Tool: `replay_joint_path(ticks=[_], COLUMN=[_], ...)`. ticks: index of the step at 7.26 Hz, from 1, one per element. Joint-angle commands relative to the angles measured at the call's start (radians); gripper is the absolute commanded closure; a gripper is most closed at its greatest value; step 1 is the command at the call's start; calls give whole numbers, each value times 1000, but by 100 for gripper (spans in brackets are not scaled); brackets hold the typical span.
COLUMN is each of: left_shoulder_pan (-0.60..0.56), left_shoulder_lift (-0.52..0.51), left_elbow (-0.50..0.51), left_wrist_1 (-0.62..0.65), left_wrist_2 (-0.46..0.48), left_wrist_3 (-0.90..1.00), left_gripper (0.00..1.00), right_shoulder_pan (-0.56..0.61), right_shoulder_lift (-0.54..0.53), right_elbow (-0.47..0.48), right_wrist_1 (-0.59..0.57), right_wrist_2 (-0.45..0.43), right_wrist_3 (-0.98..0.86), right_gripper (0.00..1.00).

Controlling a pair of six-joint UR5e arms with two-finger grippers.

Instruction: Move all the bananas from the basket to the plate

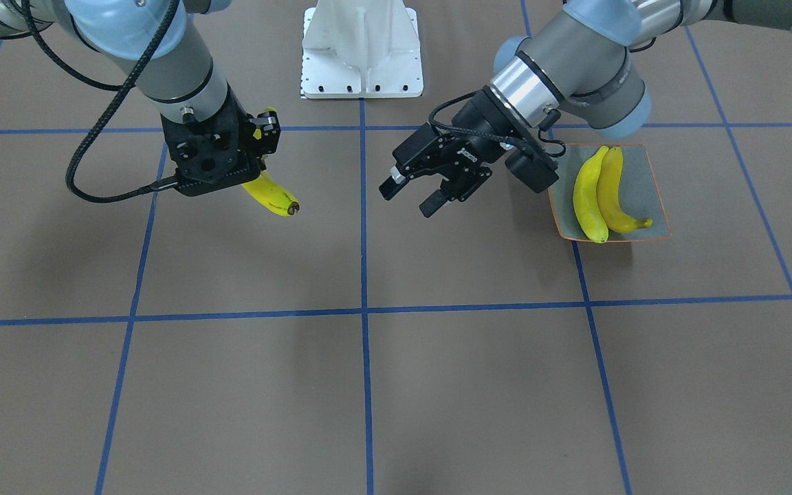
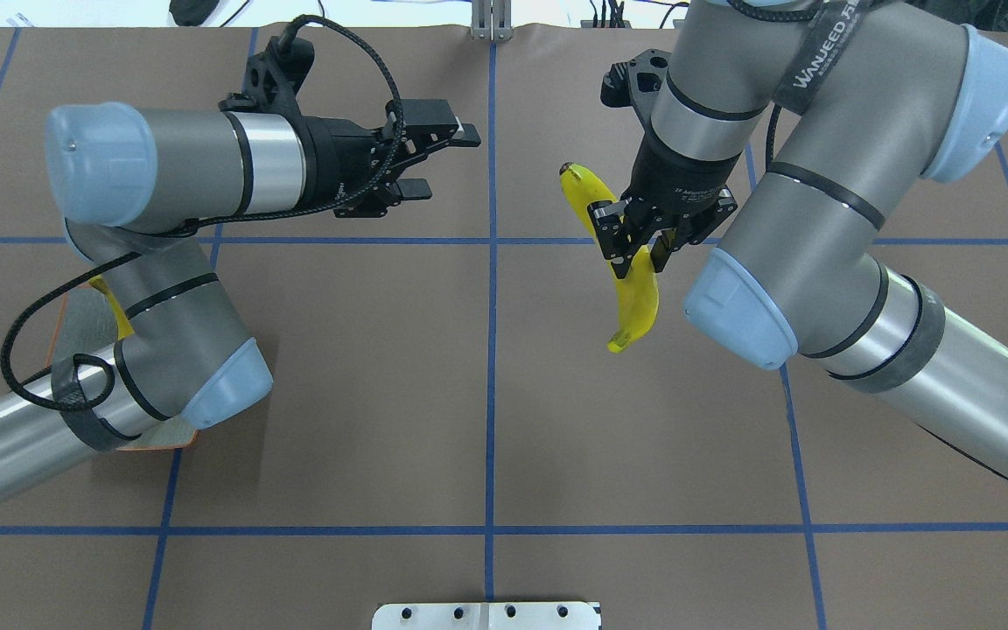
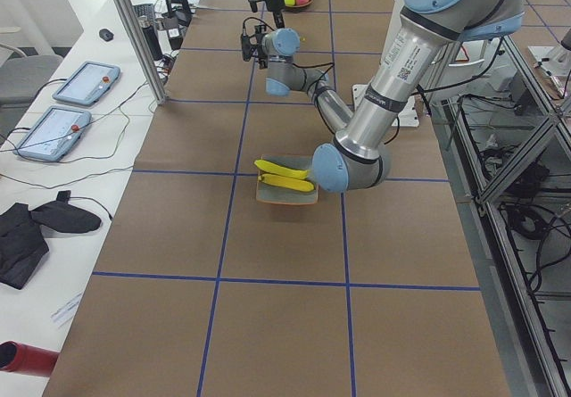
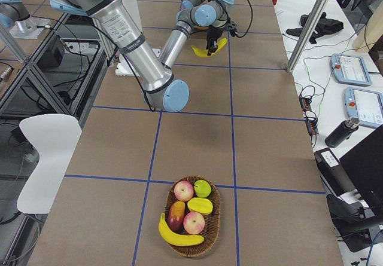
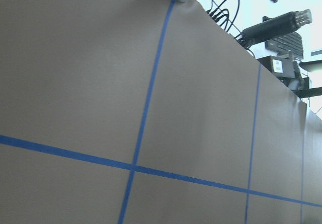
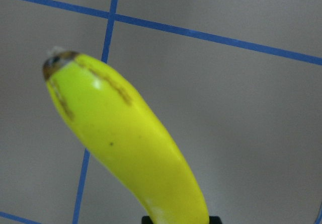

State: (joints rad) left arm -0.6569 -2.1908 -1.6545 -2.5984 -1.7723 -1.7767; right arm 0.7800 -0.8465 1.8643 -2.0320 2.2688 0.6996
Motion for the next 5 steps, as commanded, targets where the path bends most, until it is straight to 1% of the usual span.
replay_joint_path(ticks=[1, 3, 5], left_shoulder_pan=[23, 23, 49], left_shoulder_lift=[-17, -17, -21], left_elbow=[31, 57, 56], left_wrist_1=[-6, -8, -6], left_wrist_2=[30, 30, 34], left_wrist_3=[-3, -1, -1], left_gripper=[0, 0, 0], right_shoulder_pan=[-24, -42, -47], right_shoulder_lift=[3, 23, 44], right_elbow=[-4, -13, -31], right_wrist_1=[57, 65, 65], right_wrist_2=[-2, -6, -8], right_wrist_3=[65, 84, 87], right_gripper=[100, 100, 100])
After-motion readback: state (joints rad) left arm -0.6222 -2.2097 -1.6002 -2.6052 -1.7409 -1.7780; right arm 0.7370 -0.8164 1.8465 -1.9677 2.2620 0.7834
